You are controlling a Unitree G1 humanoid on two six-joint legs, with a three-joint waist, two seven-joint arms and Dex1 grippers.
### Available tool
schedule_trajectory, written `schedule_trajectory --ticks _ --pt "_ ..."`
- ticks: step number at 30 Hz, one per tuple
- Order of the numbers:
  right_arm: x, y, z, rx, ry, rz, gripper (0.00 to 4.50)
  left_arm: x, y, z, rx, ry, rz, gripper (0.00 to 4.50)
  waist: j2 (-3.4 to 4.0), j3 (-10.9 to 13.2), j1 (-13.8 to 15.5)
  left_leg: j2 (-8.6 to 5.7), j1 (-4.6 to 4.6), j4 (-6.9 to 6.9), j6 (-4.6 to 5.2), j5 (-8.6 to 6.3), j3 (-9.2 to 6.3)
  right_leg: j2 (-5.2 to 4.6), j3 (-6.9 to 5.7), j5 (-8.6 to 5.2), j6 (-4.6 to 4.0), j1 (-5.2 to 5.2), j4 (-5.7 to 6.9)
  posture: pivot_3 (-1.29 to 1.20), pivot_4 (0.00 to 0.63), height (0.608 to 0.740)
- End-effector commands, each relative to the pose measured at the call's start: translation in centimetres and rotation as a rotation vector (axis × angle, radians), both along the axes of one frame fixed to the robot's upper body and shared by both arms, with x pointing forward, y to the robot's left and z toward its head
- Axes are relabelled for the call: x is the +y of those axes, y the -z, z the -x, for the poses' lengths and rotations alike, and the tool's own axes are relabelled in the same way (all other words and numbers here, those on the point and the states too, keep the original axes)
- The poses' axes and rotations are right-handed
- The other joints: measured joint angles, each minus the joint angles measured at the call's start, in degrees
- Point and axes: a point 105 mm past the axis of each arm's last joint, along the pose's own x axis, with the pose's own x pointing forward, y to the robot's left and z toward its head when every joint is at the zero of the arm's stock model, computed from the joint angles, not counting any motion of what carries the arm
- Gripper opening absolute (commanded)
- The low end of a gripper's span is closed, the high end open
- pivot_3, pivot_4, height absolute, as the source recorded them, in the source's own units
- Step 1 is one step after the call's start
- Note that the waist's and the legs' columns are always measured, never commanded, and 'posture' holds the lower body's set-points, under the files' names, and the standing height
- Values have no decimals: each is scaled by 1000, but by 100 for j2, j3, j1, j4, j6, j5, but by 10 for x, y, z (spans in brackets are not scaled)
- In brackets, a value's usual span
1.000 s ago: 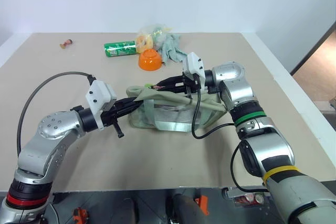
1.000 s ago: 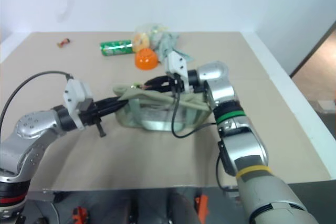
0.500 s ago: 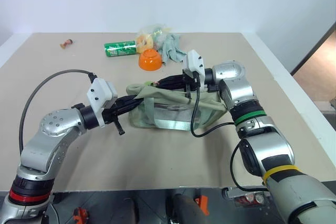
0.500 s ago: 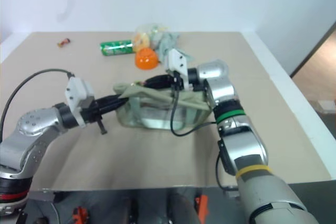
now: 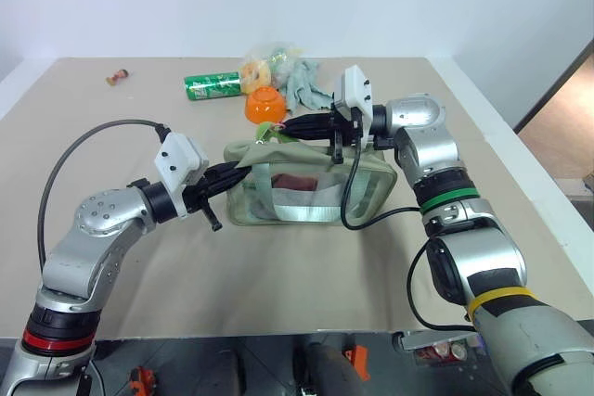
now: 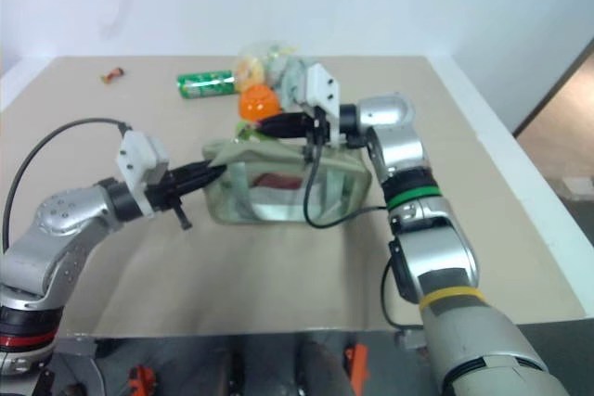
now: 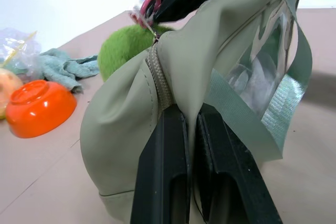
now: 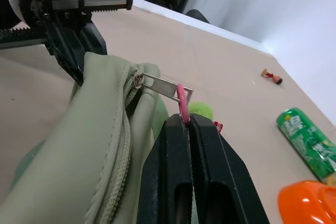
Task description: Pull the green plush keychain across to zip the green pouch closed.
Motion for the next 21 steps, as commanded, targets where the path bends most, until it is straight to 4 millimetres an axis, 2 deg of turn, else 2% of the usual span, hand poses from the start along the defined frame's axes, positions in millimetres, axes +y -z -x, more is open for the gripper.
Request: schedule_trajectory --ticks 1,3,13,21 --pt "-11 -36 3 -118 37 -90 10 5 5 -5 18 -45 -16 0 0 0 0 0 0 0 0 0 0 0 0 0 0 0 0 0 150 740" --pt "-17 -46 3 -167 72 -117 10 4 5 -6 19 -45 -16 0 0 0 1 0 0 0 0 0 1 0 1 0 0 -1 0 0 150 740" --pt "-30 -64 11 -259 140 -200 10 4 5 -12 25 -52 -27 0 0 0 37 -2 -5 0 0 0 1 -2 1 0 1 -4 0 0 150 740" --pt "-43 -60 9 -285 194 -212 10 3 -1 -15 23 -54 -4 0 0 0 42 -3 -7 -1 0 0 1 -1 1 -1 2 -5 -1 0 150 740"
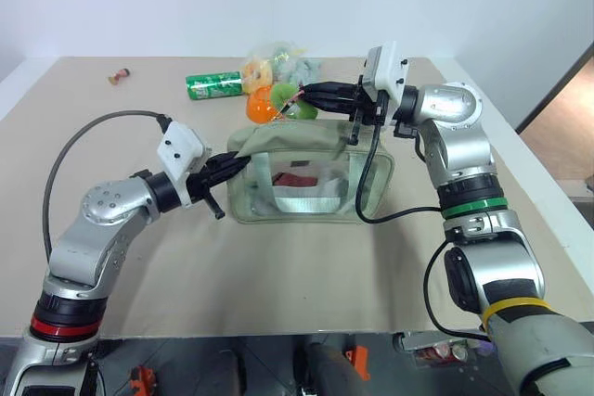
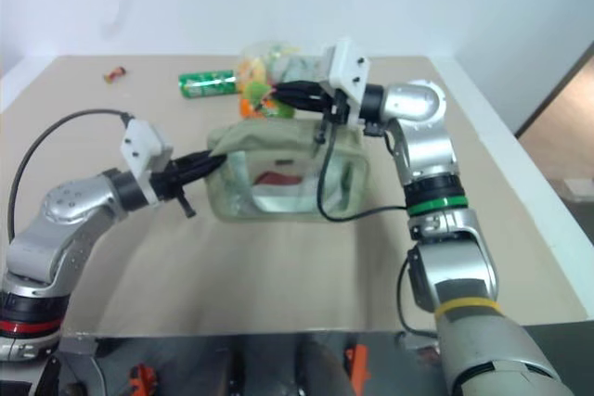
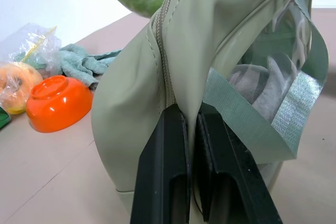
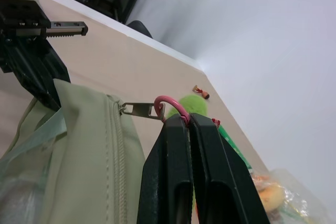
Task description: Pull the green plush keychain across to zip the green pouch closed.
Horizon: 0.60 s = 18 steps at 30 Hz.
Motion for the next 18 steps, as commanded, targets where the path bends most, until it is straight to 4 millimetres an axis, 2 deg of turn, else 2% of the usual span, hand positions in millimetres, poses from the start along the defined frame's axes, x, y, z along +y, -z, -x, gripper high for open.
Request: schedule_trajectory --ticks 1,5,8,14,18 --pt "-21 -26 4 -93 49 -88 10 4 4 -2 15 -20 -11 0 0 0 1 0 -2 0 0 0 0 0 0 0 0 -1 0 0 150 740" --pt "-28 -22 4 -87 66 -85 10 6 0 1 -2 -21 -9 0 0 0 1 -1 -2 0 0 0 1 -2 1 0 1 -1 -1 0 150 740" --pt "-40 -23 1 -94 118 -93 10 10 -1 3 -10 -25 -21 0 0 0 -1 0 -2 0 0 0 1 0 2 0 0 -2 0 0 150 740" --pt "-84 -34 -3 -133 259 -102 10 17 -2 2 -12 -66 -16 0 0 0 -3 -2 -2 -1 0 0 2 -1 2 -1 1 -2 -1 0 150 740" --pt "-117 -31 0 -137 368 -86 10 19 -5 -2 -15 -93 4 0 0 0 0 -2 -2 -1 0 0 1 0 2 -2 2 -2 -1 0 150 740"
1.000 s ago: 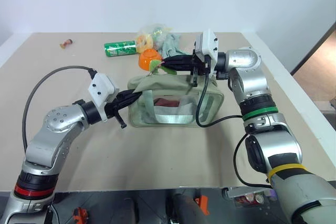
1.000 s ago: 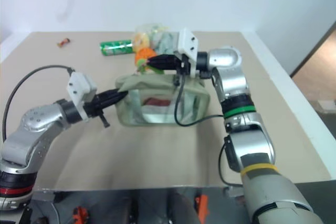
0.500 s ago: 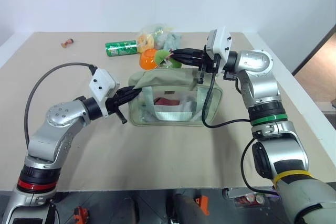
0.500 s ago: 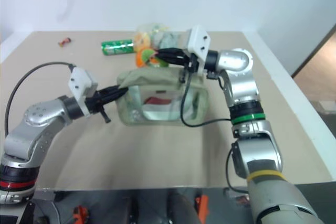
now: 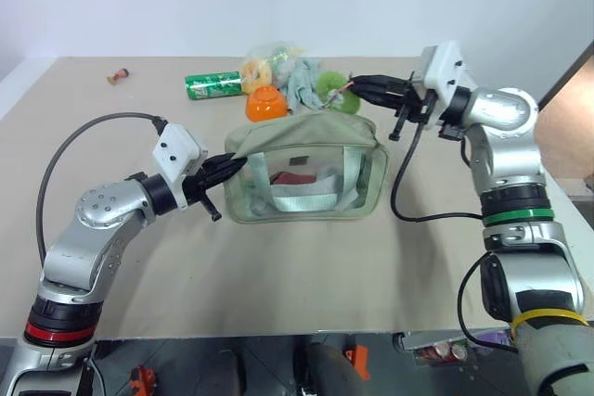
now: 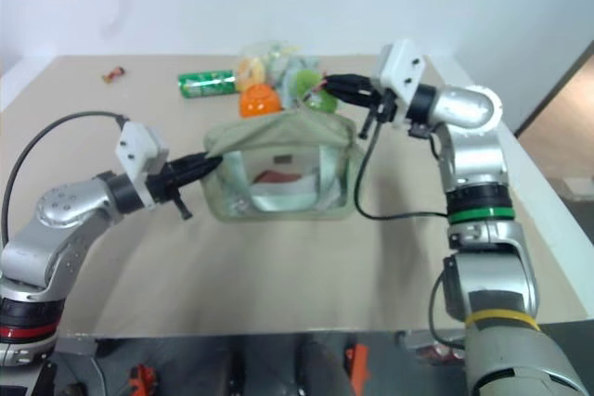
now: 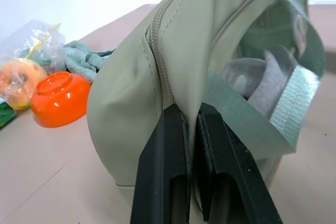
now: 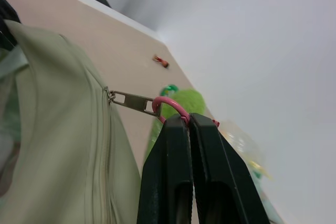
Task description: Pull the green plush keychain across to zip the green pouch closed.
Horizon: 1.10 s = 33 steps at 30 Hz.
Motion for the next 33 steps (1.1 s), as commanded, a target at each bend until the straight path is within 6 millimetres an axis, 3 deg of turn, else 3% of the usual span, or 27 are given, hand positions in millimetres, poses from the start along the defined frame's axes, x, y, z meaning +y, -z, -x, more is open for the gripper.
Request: schedule_trajectory --ticks 1,6,13,17,23,28,33 --pt "-47 -25 7 -91 155 -72 10 14 -6 -4 -12 -72 10 0 0 0 5 0 0 0 0 0 0 0 0 0 0 0 0 0 150 740" --pt "-94 1 13 -43 357 -60 10 14 -7 -6 -19 -75 3 0 1 0 -16 -1 5 -4 0 0 7 1 7 -1 2 0 0 0 150 740" --pt "-134 32 24 -25 579 25 10 14 -9 -6 -23 -75 -6 0 1 1 5 -5 7 -4 -5 3 2 0 4 -1 4 2 1 0 150 740" --pt "-125 42 23 -6 599 3 10 14 -8 -7 -24 -77 -12 0 1 1 -7 -9 11 -3 -6 3 9 -1 10 0 8 3 1 0 150 740" --pt "-108 91 26 86 601 43 10 11 -8 -7 -25 -73 -16 0 0 0 12 -15 10 -2 -8 6 0 0 2 0 10 9 -1 0 150 740" --pt "-87 113 31 144 543 41 10 10 -8 -7 -27 -70 -17 0 0 0 -4 -15 16 -1 -8 6 5 -1 7 1 12 10 1 0 150 740" --pt "-84 123 31 170 531 58 10 8 -8 -7 -30 -67 -16 0 0 0 -4 -14 23 -1 -6 9 0 5 3 3 10 16 1 0 150 740"
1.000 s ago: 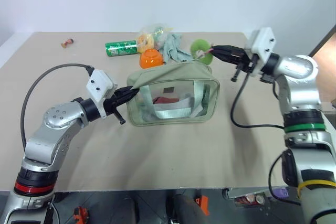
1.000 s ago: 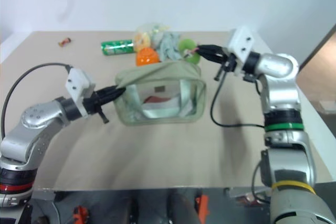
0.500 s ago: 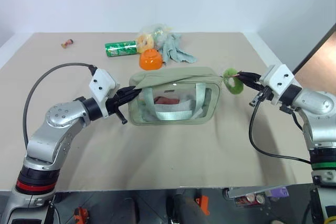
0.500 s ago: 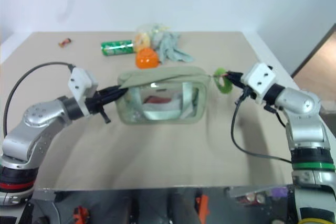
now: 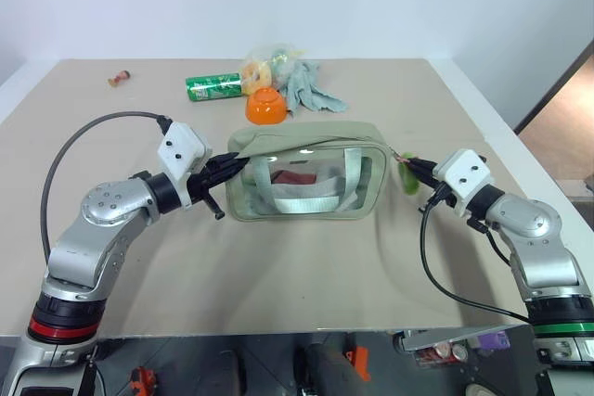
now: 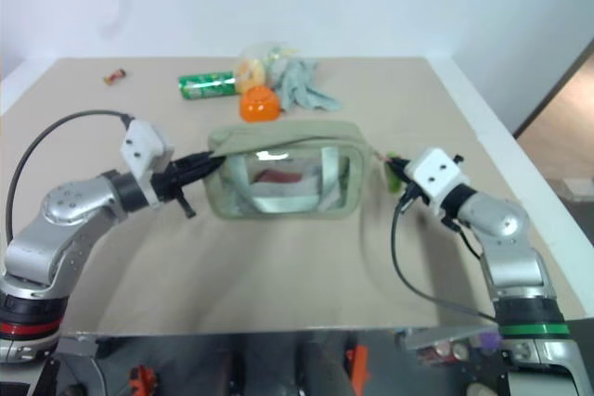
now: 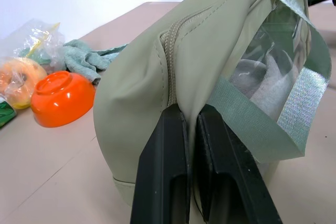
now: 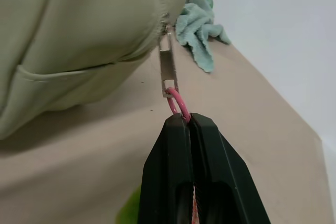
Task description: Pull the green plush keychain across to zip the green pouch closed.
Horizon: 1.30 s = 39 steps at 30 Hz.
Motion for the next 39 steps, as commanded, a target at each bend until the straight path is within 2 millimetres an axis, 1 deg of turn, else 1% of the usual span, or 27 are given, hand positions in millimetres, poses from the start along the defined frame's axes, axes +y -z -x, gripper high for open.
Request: schedule_trajectory --ticks 1,3,5,12,15,18,19,20,22,23,24,27,28,30,31,32,33,34,36,38,39 --pt "-5 5 1 19 15 12 10 11 -9 -5 -37 -60 -4 0 0 0 0 0 0 0 0 0 0 1 0 0 0 0 0 0 150 740" --pt "-3 6 1 19 3 -1 10 11 -10 -5 -39 -60 -2 0 0 0 0 0 0 0 0 0 0 1 0 0 0 0 0 0 150 740" --pt "5 9 2 23 -22 -12 10 10 -10 -6 -41 -58 0 0 0 0 0 0 0 -1 0 0 0 2 1 0 0 0 0 0 150 740" --pt "43 16 9 36 -135 -46 10 5 -11 -8 -45 -41 -1 0 -1 -1 -1 3 1 -1 0 0 -1 5 0 0 -1 0 0 0 150 740" --pt "46 16 10 54 -146 -69 10 4 -10 -8 -43 -31 -8 0 -1 -1 0 4 1 -1 0 0 0 5 1 0 -1 0 0 0 150 740" --pt "40 7 8 47 -120 -102 947 4 -10 -8 -37 -24 -4 0 -2 -1 0 2 1 0 0 0 0 3 0 0 -1 1 0 0 150 740" --pt "38 3 7 42 -115 -105 1435 5 -12 -7 -27 -22 28 0 -2 -1 0 1 0 -1 0 0 1 2 2 0 -1 0 0 0 150 740" --pt "37 1 6 41 -112 -107 1594 6 -14 -7 -20 -21 51 0 -2 -1 0 1 0 -1 0 0 1 2 1 0 -1 0 0 0 150 740" --pt "31 -12 8 38 -123 -150 2423 7 -18 -7 -30 -14 52 809 -2 -1 0 2 -2 -1 0 0 0 3 0 0 -1 -1 0 0 150 740" --pt "29 -20 10 38 -136 -182 2633 9 -21 -7 -38 -23 63 948 -1 0 1 2 -3 -1 0 0 0 3 0 0 -1 -2 0 0 150 740" --pt "26 -27 11 32 -141 -203 2995 12 -26 -8 -41 -32 85 1338 -1 0 1 1 -5 -1 0 0 -1 4 0 0 -1 -4 0 0 150 740" --pt "15 -40 17 51 -162 -228 4006 22 -38 -5 -49 -41 124 2333 -2 0 0 1 -9 -1 0 0 -1 4 0 0 -1 -7 0 0 150 740" --pt "9 -44 21 63 -171 -227 4427 28 -42 -3 -45 -46 147 2710 -2 0 -1 0 -8 -1 0 0 -1 5 0 0 -1 -6 -1 0 150 740" --pt "-2 -47 28 98 -169 -245 4500 40 -47 0 -41 -71 185 3318 -2 0 6 1 -8 -3 0 -1 -2 5 0 0 -1 -6 -2 0 150 740" --pt "-8 -47 31 117 -167 -254 4500 45 -48 2 -38 -81 197 3737 -2 0 8 1 -10 -3 0 -1 -4 4 -4 -1 -1 -6 -3 0 150 740" --pt "-12 -46 35 143 -172 -258 4500 50 -47 3 -32 -100 203 4084 -2 0 9 1 -10 -3 1 -1 -5 3 -5 -2 -1 -5 -3 0 150 740" --pt "-14 -43 39 169 -179 -258 4500 55 -45 4 -26 -118 206 4331 -2 0 11 0 -10 -3 1 -1 -5 2 -6 -2 -1 -4 -3 0 150 740" --pt "-15 -39 43 191 -187 -246 4500 60 -41 6 -18 -145 198 4466 -2 0 9 0 -9 -4 1 -2 -5 0 -5 -4 -1 -3 -4 0 150 740" --pt "-13 -31 51 244 -207 -253 4500 66 -33 9 -11 -182 166 4466 -2 0 7 1 -7 -4 2 -2 -4 -2 -3 -4 -1 -2 -4 0 150 740" --pt "-2 -20 62 290 -254 -256 4500 75 -19 14 8 -240 158 4466 -2 0 3 6 -6 -3 2 -2 -4 -5 -2 -4 0 -3 -3 0 150 740" --pt "6 -15 68 319 -284 -265 4500 80 -8 16 37 -276 139 4466 -2 0 0 9 -5 -3 2 -2 -3 -5 -2 -3 0 -3 -2 0 150 740"
